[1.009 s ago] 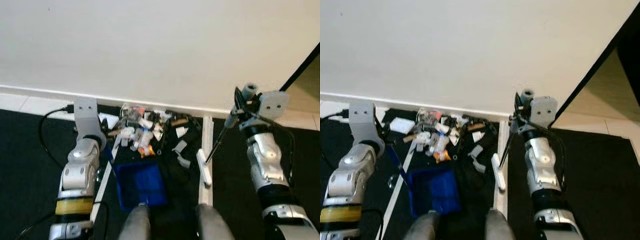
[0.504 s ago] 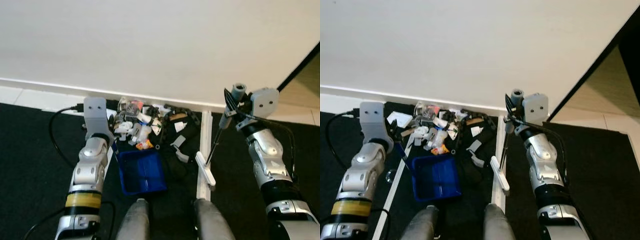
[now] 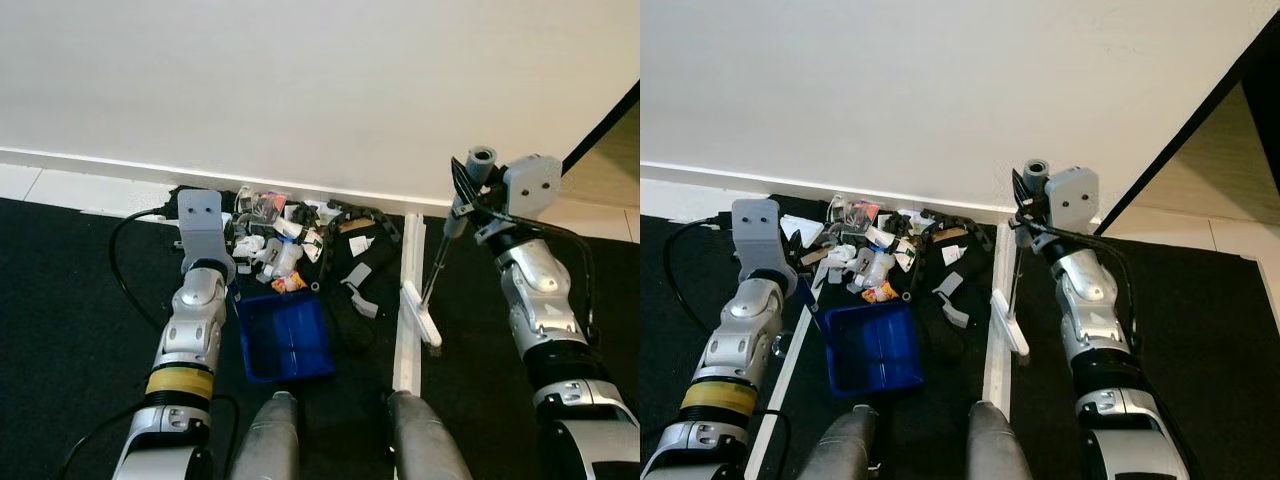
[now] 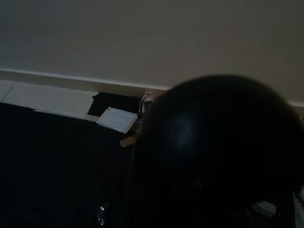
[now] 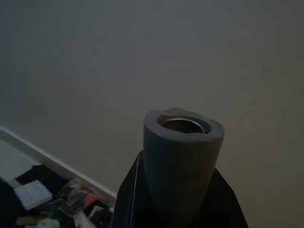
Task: Sweep floor
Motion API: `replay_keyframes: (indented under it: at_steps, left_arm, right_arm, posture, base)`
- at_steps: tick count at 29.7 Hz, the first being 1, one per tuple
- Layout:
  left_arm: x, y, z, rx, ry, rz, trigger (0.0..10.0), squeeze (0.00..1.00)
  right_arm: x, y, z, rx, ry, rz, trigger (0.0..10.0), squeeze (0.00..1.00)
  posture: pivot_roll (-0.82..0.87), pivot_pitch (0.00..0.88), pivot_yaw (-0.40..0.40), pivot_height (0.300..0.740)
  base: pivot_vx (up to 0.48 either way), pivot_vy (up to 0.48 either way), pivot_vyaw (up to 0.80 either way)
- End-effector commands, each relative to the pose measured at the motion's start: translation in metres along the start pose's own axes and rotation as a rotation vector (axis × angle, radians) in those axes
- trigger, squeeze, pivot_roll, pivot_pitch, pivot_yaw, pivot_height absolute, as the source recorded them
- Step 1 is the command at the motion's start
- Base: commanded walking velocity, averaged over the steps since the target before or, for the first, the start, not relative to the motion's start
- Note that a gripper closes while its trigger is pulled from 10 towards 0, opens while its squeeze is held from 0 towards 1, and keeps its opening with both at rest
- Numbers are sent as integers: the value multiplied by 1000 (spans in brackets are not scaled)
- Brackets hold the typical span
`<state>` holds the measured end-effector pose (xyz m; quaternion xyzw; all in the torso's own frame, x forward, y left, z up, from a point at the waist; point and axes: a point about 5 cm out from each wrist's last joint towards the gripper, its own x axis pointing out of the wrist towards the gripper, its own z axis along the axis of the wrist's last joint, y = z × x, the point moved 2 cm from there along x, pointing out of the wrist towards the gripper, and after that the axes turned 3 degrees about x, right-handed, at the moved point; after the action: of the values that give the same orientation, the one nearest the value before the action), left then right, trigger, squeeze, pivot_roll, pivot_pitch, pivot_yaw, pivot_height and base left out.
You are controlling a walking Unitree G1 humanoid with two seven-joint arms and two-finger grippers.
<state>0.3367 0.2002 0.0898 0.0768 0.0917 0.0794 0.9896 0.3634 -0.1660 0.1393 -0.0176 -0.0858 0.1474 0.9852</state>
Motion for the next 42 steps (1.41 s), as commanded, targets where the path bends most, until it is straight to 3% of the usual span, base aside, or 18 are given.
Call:
replay_keyframes:
  at_steps: [1,4,6,17,23,29,31,33,36,40,42]
  left_arm:
    - [-6,-5,-13,10,30,-8,10000,0]
    - [-10,-6,-15,6,25,-21,10000,0]
    - [-17,-6,-11,-7,5,-49,10000,0]
    - [-29,-5,-1,-41,-24,-69,10000,0]
    - [-24,-17,9,-71,-48,-83,10000,0]
    - [-24,-19,10,-80,-40,-86,10000,0]
    - [-24,-20,9,-81,-37,-87,10000,0]
    - [-24,-22,7,-82,-30,-91,10000,0]
    - [-23,-24,6,-77,-27,-100,10000,0]
    - [-22,-24,7,-73,-27,-102,10000,0]
    - [-21,-23,7,-68,-28,-103,10000,0]
  right_arm:
    - [2,6,-1,26,-17,12,10000,0]
    - [4,16,-10,52,4,26,10000,0]
    - [8,23,-14,150,7,28,10000,0]
    - [16,34,-6,158,-8,75,10000,0]
    - [23,21,4,158,-26,42,10000,0]
    - [17,-18,21,85,-73,-89,10000,0]
    - [14,-22,21,84,-78,-121,10000,0]
    - [11,-15,18,129,-94,-160,10000,0]
    - [12,16,8,175,-82,-156,10000,0]
    - [12,28,0,199,-58,-160,10000,0]
    - [10,45,-12,232,-17,-162,10000,0]
  posture:
    - [-21,247,-3,740]
    - [28,269,6,740]
    - [63,288,16,740]
    - [76,293,15,740]
    - [51,281,-3,740]
    - [14,276,-13,740]
    - [14,276,-13,740]
    - [7,274,-3,740]
    - [10,271,3,740]
    - [14,267,7,740]
    - [16,266,9,740]
  base:
    - [0,0,0]
    - [0,0,0]
    - [0,0,0]
    - [0,0,0]
    - [0,0,0]
    - [0,0,0]
    - [0,0,0]
    - [0,0,0]
    - [0,0,0]
    - [0,0,0]
    - [0,0,0]
